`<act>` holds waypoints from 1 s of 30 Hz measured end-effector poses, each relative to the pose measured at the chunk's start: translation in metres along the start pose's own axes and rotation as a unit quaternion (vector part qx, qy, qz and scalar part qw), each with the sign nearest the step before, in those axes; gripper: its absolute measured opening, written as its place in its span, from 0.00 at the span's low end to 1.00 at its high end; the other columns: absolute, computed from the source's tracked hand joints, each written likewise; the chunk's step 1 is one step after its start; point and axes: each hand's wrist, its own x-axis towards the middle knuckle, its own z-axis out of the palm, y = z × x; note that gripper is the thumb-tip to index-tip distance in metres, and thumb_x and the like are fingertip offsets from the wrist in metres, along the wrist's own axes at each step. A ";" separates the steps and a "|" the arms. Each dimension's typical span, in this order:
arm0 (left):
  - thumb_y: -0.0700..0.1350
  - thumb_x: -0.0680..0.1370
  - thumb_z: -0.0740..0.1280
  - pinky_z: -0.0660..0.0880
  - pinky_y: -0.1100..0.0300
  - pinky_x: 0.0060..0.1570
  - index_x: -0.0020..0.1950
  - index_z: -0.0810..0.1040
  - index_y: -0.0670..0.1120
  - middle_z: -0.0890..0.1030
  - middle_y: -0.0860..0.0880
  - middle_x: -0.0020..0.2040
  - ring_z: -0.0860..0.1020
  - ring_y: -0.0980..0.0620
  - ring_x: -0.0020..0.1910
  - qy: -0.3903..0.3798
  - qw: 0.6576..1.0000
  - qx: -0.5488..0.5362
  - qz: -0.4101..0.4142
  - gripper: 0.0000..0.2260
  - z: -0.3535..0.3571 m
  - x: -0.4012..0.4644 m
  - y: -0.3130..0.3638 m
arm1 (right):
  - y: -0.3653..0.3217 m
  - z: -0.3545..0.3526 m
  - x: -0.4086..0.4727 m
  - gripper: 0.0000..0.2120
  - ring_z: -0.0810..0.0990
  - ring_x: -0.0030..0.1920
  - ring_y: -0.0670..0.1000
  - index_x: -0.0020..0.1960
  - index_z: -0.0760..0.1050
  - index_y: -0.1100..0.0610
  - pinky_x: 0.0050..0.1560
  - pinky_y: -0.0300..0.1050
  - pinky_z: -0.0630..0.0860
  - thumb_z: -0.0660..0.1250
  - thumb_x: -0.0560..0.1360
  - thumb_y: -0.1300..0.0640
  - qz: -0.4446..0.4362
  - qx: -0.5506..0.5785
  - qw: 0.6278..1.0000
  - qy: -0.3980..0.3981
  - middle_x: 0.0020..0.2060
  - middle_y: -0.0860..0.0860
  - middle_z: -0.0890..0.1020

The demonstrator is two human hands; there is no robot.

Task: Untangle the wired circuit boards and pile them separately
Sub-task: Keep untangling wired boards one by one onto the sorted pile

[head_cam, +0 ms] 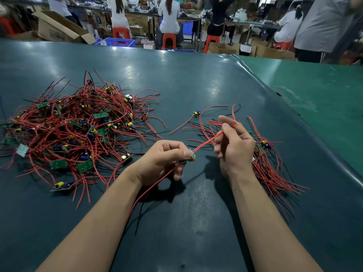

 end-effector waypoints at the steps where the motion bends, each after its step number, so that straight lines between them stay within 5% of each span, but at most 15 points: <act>1: 0.42 0.69 0.71 0.69 0.65 0.22 0.33 0.80 0.46 0.72 0.44 0.26 0.70 0.52 0.19 -0.005 1.000 -0.002 0.001 0.05 -0.001 0.000 0.000 | 0.000 0.000 0.001 0.10 0.69 0.18 0.48 0.49 0.81 0.55 0.20 0.33 0.61 0.61 0.81 0.62 0.005 0.005 1.000 -0.002 0.23 0.51 0.76; 7: 0.48 0.67 0.72 0.69 0.65 0.23 0.34 0.81 0.47 0.72 0.43 0.29 0.71 0.52 0.19 -0.009 1.000 -0.009 0.006 0.05 -0.001 0.001 -0.003 | 0.004 0.000 -0.001 0.11 0.70 0.20 0.46 0.55 0.80 0.49 0.21 0.32 0.62 0.61 0.82 0.60 -0.037 -0.017 0.999 0.020 0.25 0.50 0.77; 11: 0.45 0.76 0.70 0.68 0.67 0.20 0.48 0.80 0.42 0.75 0.47 0.29 0.71 0.53 0.20 0.040 0.998 -0.051 0.029 0.07 -0.002 0.004 -0.005 | 0.001 0.000 0.002 0.18 0.72 0.23 0.46 0.66 0.72 0.51 0.19 0.35 0.65 0.66 0.78 0.48 0.025 0.015 1.000 0.013 0.32 0.52 0.79; 16: 0.45 0.74 0.66 0.64 0.68 0.19 0.59 0.77 0.40 0.76 0.47 0.31 0.67 0.56 0.19 0.076 0.993 -0.069 0.049 0.16 0.003 0.007 -0.008 | 0.006 0.006 -0.015 0.17 0.71 0.22 0.44 0.41 0.79 0.52 0.20 0.33 0.61 0.70 0.67 0.37 0.134 -0.128 0.968 -0.170 0.29 0.50 0.78; 20: 0.46 0.76 0.65 0.59 0.69 0.20 0.63 0.78 0.44 0.75 0.49 0.31 0.64 0.57 0.21 0.058 0.997 -0.011 0.044 0.17 0.001 0.006 -0.009 | 0.007 0.005 -0.021 0.16 0.69 0.23 0.46 0.39 0.78 0.57 0.22 0.36 0.64 0.71 0.71 0.44 0.099 -0.158 0.957 -0.220 0.28 0.54 0.74; 26: 0.40 0.74 0.65 0.60 0.69 0.25 0.63 0.76 0.37 0.76 0.47 0.32 0.64 0.56 0.27 0.071 0.994 -0.074 0.031 0.18 -0.009 0.007 -0.006 | -0.004 0.003 -0.012 0.17 0.70 0.22 0.46 0.31 0.75 0.53 0.23 0.36 0.64 0.68 0.79 0.52 -0.063 -0.189 0.979 -0.034 0.24 0.48 0.76; 30: 0.35 0.79 0.64 0.63 0.65 0.29 0.57 0.79 0.40 0.79 0.47 0.33 0.65 0.55 0.26 0.205 0.975 -0.042 0.076 0.09 -0.017 0.010 -0.006 | -0.011 0.006 -0.013 0.13 0.74 0.23 0.45 0.36 0.76 0.53 0.20 0.36 0.67 0.67 0.80 0.54 -0.119 -0.083 0.987 0.071 0.28 0.49 0.81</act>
